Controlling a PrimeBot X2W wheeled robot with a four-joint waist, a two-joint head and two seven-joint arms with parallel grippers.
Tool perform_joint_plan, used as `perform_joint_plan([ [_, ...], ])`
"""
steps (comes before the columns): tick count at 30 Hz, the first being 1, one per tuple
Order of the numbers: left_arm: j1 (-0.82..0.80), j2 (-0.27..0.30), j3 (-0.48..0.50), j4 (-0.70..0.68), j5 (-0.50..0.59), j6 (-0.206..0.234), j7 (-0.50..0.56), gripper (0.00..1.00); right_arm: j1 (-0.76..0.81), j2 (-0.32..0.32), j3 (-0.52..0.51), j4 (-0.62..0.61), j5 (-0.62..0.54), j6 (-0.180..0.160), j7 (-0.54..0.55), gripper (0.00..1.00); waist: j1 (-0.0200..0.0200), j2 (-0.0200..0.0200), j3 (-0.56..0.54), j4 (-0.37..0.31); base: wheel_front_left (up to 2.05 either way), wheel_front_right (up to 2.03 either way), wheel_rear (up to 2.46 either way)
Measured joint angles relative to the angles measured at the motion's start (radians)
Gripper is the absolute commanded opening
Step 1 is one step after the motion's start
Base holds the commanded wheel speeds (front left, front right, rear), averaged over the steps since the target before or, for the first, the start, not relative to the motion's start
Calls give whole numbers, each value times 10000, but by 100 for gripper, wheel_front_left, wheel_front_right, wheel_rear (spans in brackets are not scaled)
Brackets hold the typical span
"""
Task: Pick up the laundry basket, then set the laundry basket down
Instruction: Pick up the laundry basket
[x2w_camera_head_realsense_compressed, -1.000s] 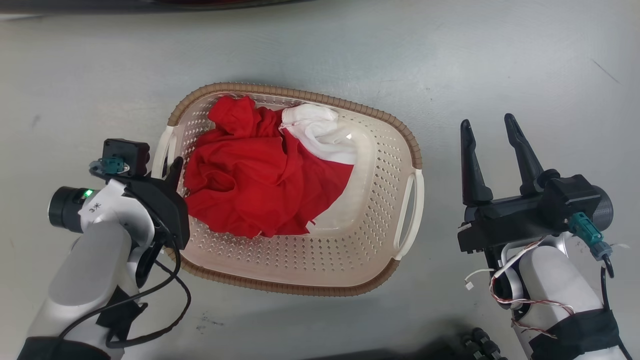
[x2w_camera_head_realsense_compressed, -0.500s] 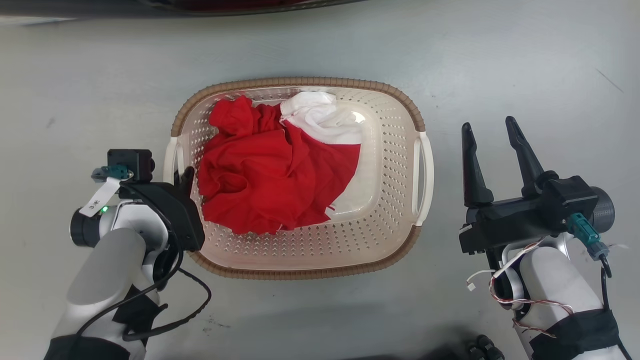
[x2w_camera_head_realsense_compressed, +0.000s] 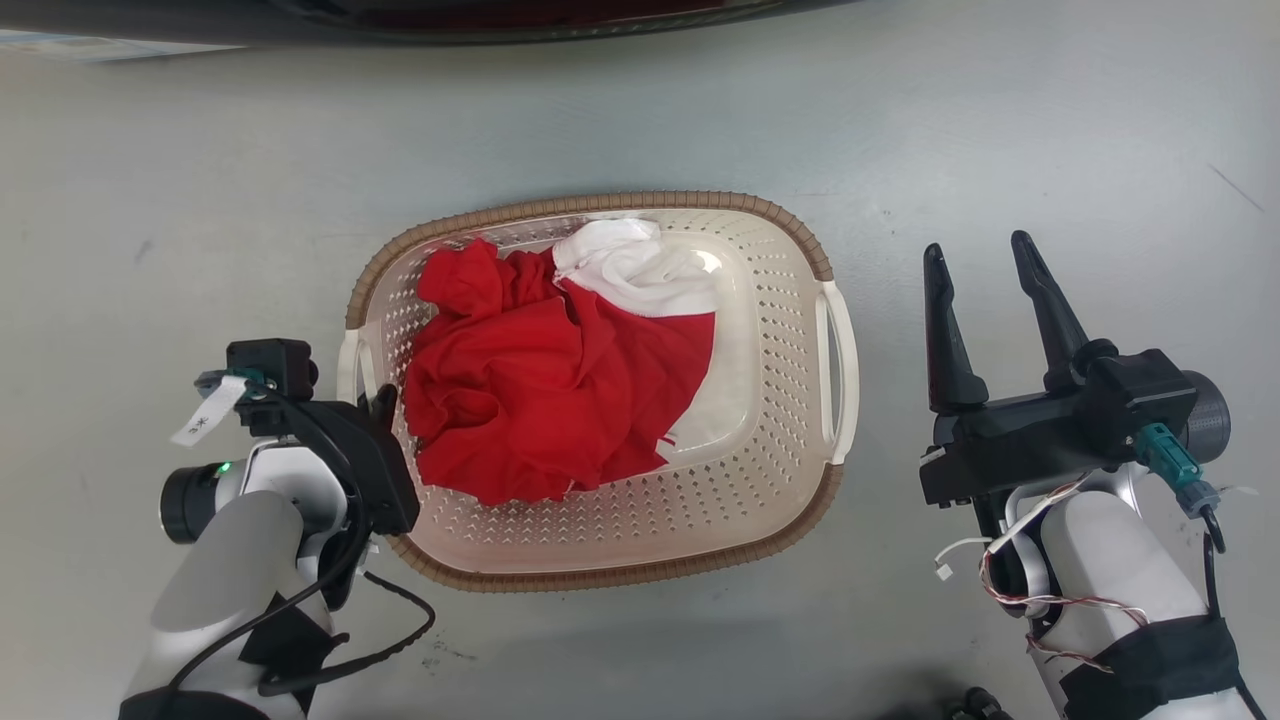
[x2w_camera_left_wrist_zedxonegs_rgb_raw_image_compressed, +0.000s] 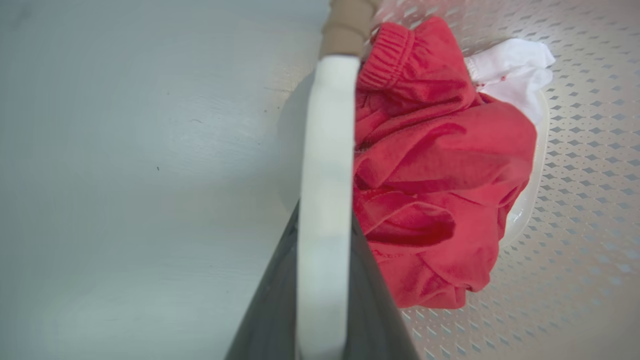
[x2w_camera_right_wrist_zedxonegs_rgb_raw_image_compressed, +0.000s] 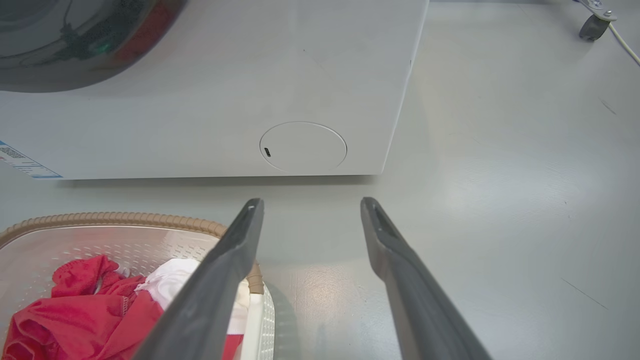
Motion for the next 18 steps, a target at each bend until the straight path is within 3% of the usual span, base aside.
perform_joint_plan([
  [3, -6, -25, 35, 128, -73, -10, 44, 0, -7, -2, 0, 8, -2, 15, 0, 100, 0, 0, -22, 20, 0, 0, 0],
  [4, -7, -31, 44, 151, -79, -12, 65, 6, -8, -2, -2, 13, -2, 15, 0, 100, 0, 0, -28, 23, 0, 0, 0],
  [5, -7, -40, 59, 171, -111, -13, 67, 58, -8, -2, -4, 19, -2, 27, 0, 100, 0, 0, -33, 25, 0, 0, 0],
  [6, -12, -48, 61, 194, -199, -13, 67, 100, -8, -4, -6, 23, -2, 36, 0, 100, 0, 0, -38, 27, 0, 0, 0],
  [14, -19, -82, -19, 345, -263, -92, -12, 100, -3, -2, -17, 169, -2, 88, 0, 100, 1, 0, -139, 49, 0, 0, 0],
  [18, -139, -96, 23, 213, -255, -96, -660, 100, -1, -4, -88, 311, -2, 136, 0, 100, 1, 0, -359, 87, 0, 0, 0],
])
